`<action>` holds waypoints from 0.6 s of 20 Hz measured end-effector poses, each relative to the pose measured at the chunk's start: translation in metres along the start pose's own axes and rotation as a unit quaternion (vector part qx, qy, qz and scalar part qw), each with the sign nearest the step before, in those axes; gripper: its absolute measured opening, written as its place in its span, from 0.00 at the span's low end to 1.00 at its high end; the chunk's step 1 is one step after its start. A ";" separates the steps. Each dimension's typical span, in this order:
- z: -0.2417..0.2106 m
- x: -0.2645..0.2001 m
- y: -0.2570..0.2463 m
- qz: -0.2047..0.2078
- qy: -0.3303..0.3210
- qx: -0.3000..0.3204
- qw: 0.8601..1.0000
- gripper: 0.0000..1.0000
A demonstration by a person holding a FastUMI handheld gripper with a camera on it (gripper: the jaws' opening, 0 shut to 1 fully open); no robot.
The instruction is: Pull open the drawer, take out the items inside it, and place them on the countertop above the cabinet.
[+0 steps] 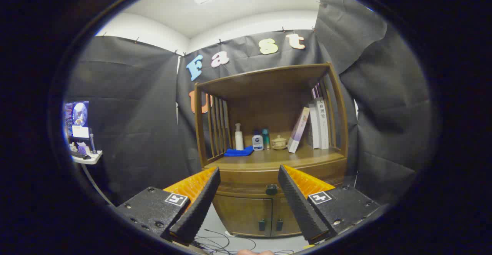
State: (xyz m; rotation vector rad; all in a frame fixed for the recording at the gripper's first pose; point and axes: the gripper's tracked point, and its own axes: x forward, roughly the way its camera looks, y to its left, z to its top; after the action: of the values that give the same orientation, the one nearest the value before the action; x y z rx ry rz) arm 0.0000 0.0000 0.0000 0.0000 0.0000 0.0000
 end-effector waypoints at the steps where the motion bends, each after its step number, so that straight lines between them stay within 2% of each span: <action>1: 0.001 0.004 0.002 0.001 -0.004 -0.005 1.000 0.99; 6: 0.007 0.011 -0.001 -0.009 0.007 -0.018 1.000 0.99; 12: 0.040 0.011 -0.026 -0.036 -0.019 -0.021 0.999 0.99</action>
State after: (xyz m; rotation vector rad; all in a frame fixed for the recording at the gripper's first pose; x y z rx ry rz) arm 0.0108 -0.0262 0.0399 -0.0414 -0.0385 -0.0719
